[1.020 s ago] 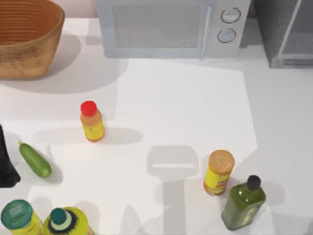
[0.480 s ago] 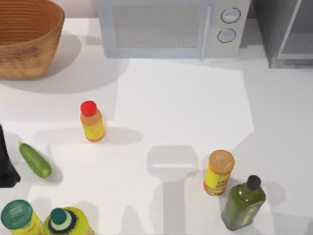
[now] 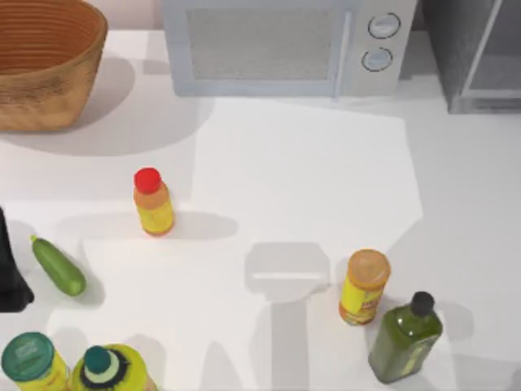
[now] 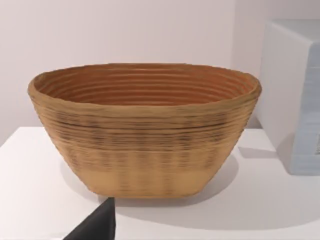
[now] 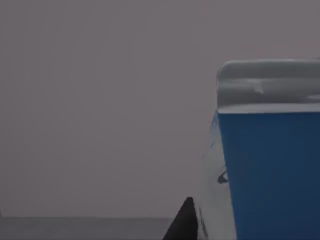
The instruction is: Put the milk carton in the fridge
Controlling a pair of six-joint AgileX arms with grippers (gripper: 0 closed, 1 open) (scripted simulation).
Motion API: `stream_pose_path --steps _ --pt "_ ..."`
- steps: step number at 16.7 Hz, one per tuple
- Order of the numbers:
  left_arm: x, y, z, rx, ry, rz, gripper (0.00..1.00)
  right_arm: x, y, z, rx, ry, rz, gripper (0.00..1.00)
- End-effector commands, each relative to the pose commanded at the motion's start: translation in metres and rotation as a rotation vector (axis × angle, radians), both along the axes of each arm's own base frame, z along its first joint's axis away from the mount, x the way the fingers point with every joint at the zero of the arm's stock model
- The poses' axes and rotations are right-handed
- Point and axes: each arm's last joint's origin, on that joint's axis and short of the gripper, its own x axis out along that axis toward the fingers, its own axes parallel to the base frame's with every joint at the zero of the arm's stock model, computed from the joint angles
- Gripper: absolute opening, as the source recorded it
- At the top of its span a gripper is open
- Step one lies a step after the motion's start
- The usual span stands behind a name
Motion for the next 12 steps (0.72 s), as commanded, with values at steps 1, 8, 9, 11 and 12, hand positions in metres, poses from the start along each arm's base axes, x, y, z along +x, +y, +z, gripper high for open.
stream_pose_path --steps 1,8,9,11,12 --pt "0.0 0.0 0.0 0.0 0.0 0.0 1.0 0.0 0.0 0.0 0.0 0.0 0.0 0.6" --pt "0.0 0.0 0.0 0.0 0.0 0.0 1.0 0.0 0.0 0.0 0.0 0.0 0.0 1.0" --pt "0.0 0.0 0.0 0.0 0.0 0.0 1.0 0.0 0.0 0.0 0.0 0.0 0.0 1.0" --pt "0.0 0.0 0.0 0.0 0.0 0.0 1.0 0.0 0.0 0.0 0.0 0.0 0.0 1.0" --pt "0.0 0.0 0.0 0.0 0.0 0.0 1.0 0.0 0.0 0.0 0.0 0.0 0.0 1.0"
